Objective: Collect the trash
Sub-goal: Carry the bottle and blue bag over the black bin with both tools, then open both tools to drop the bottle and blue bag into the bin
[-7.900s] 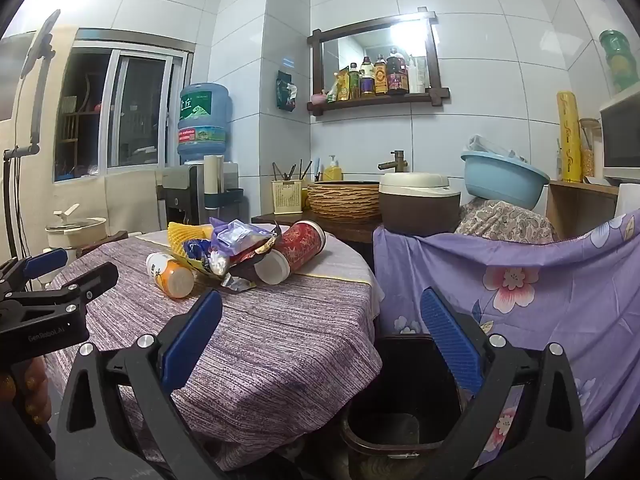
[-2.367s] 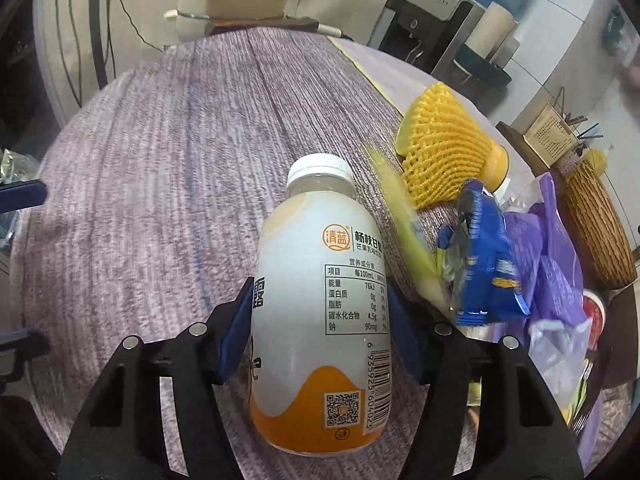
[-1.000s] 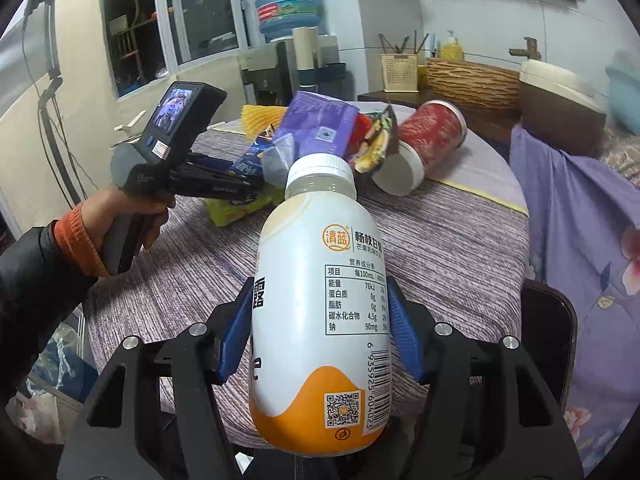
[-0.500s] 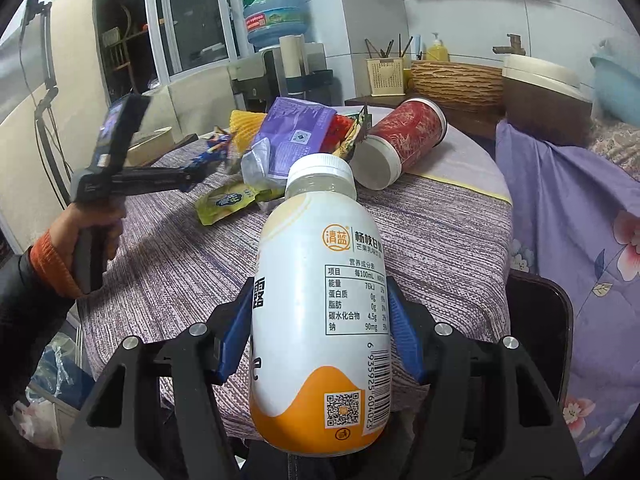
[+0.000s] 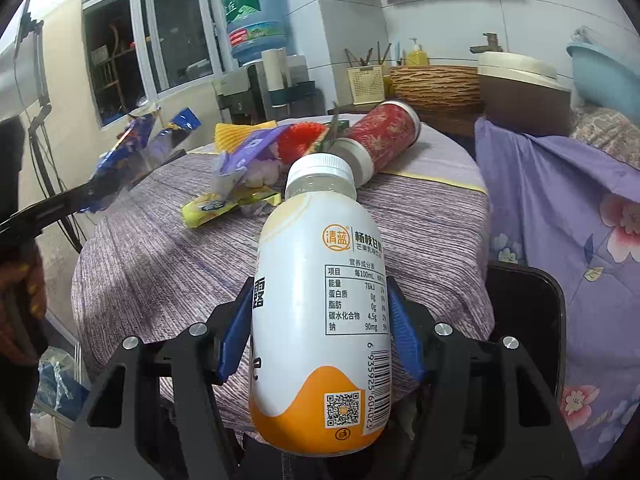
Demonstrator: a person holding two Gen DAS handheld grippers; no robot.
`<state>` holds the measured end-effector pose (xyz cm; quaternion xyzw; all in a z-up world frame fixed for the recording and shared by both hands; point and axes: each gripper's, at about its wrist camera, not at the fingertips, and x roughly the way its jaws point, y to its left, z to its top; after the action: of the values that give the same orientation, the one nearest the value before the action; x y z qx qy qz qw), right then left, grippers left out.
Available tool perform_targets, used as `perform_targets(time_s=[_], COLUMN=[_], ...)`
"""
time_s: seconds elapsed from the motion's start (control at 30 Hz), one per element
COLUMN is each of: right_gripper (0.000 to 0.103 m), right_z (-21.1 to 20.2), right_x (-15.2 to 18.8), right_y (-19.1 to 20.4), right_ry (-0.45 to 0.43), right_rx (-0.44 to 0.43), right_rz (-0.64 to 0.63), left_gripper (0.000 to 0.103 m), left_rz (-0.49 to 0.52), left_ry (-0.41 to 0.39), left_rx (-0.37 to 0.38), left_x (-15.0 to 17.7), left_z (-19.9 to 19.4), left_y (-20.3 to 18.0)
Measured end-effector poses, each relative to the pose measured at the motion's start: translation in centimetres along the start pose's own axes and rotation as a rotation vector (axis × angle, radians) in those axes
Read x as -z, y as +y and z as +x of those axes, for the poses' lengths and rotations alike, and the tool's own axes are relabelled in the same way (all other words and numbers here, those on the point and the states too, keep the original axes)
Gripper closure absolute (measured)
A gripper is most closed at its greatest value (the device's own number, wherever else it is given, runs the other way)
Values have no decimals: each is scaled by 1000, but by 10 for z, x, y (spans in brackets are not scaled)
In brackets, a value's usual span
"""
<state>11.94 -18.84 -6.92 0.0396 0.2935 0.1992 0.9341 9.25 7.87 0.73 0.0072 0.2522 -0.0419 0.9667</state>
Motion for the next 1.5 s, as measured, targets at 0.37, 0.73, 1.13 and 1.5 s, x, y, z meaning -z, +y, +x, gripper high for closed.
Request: perform_targets(time_s=[0.37,0.73,1.13,1.5], right_gripper=[41,41,41,41], right_z=[-29,-80,-74,-60], right_x=[5,40,67,77], right_y=[-86,-203,-231,-249], right_ry=[-49,-68,-15,18], right_rx=[223,542,556,551], right_rz=[134,315,366,400], left_gripper=[81,81,74,32], left_rz=[160,427,441,446], left_ry=[36,255,470,369], left_rx=[310,491,477,541], left_x=[-4,50,108,97], left_z=[35,115,224,186], left_y=[-126,-288,-350,-345])
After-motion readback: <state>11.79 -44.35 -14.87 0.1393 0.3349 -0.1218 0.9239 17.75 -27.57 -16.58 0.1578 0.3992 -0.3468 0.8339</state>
